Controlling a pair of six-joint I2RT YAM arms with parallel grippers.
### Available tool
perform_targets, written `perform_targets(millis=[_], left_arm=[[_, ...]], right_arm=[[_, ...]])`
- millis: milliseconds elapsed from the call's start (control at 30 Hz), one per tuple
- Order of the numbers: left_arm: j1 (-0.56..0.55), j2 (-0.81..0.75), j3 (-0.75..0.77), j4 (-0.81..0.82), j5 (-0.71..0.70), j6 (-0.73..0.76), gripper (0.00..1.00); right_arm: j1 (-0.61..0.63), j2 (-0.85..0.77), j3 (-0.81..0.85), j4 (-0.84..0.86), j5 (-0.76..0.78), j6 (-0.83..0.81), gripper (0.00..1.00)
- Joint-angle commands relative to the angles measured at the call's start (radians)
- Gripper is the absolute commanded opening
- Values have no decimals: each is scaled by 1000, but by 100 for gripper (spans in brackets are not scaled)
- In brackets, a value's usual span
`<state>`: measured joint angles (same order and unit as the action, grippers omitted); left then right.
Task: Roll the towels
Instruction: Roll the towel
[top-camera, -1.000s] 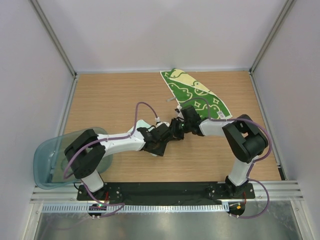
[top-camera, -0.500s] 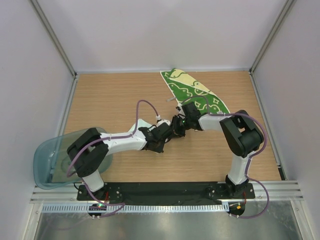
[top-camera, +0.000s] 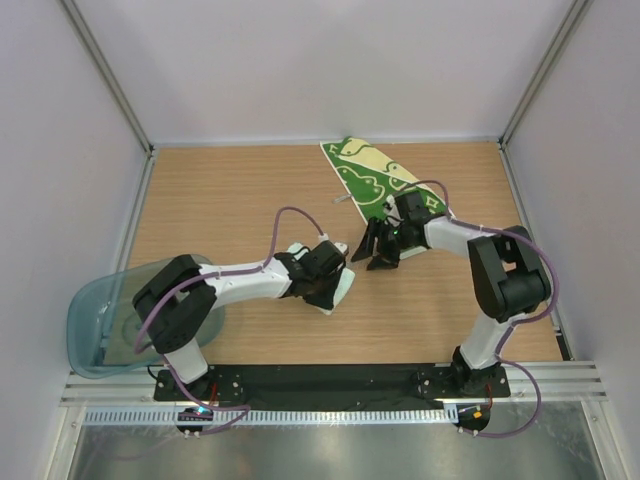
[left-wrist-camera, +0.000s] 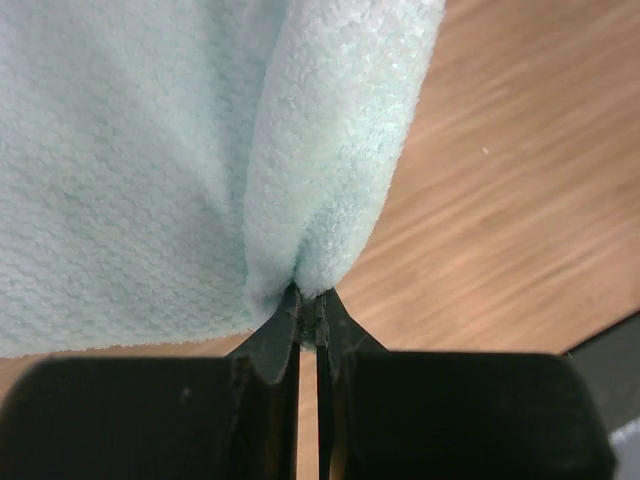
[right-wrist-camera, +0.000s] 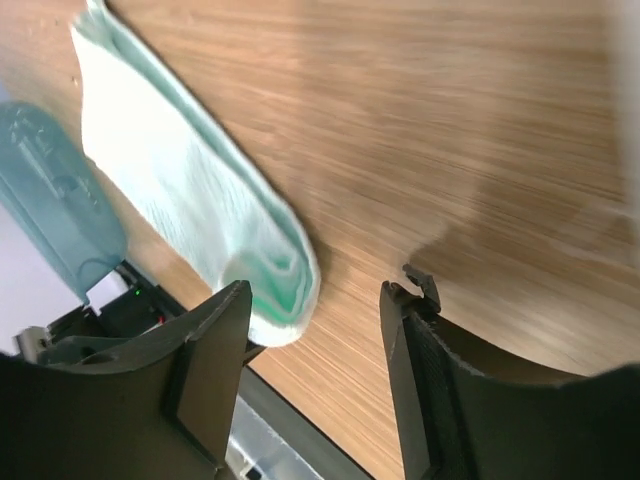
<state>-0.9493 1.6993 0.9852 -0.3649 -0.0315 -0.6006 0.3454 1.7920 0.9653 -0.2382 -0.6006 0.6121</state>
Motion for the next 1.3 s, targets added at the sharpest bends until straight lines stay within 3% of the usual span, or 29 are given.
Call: perform_targets(millis=[0,133,233,400,567,767,967,1100,1267], left_arm=[[-14,10,-10,-42,219,-19,1],[-14,25,0,7,313,-74,1],[-13,36,1,63,395,-116,1],[9,31,13,157,591,-224,2],[75,-10,-20,213,673,-304,2],[153,13,-120,282,729,-399,1],[210,49,-287,551,792,-580,0],[244,54,-350,680,823,-682,0],[282,69,-365,728,849,-737,0]], right_arm=[[-72,-120,64,-208,108,-124,63],[-95,-242,84,-306,229,-147,68],[-100,-307,81,-343,239,-147,70],[-100,-381,29,-348,187,-127,71],[-100,-451,-43,-326,121,-98,71],[-100,-539,-146,-256,9,-46,71],[-97,-588,-264,-130,-97,20,71],[-71,-614,-347,-18,-110,73,71],[16,-629,-424,100,-42,103,71]])
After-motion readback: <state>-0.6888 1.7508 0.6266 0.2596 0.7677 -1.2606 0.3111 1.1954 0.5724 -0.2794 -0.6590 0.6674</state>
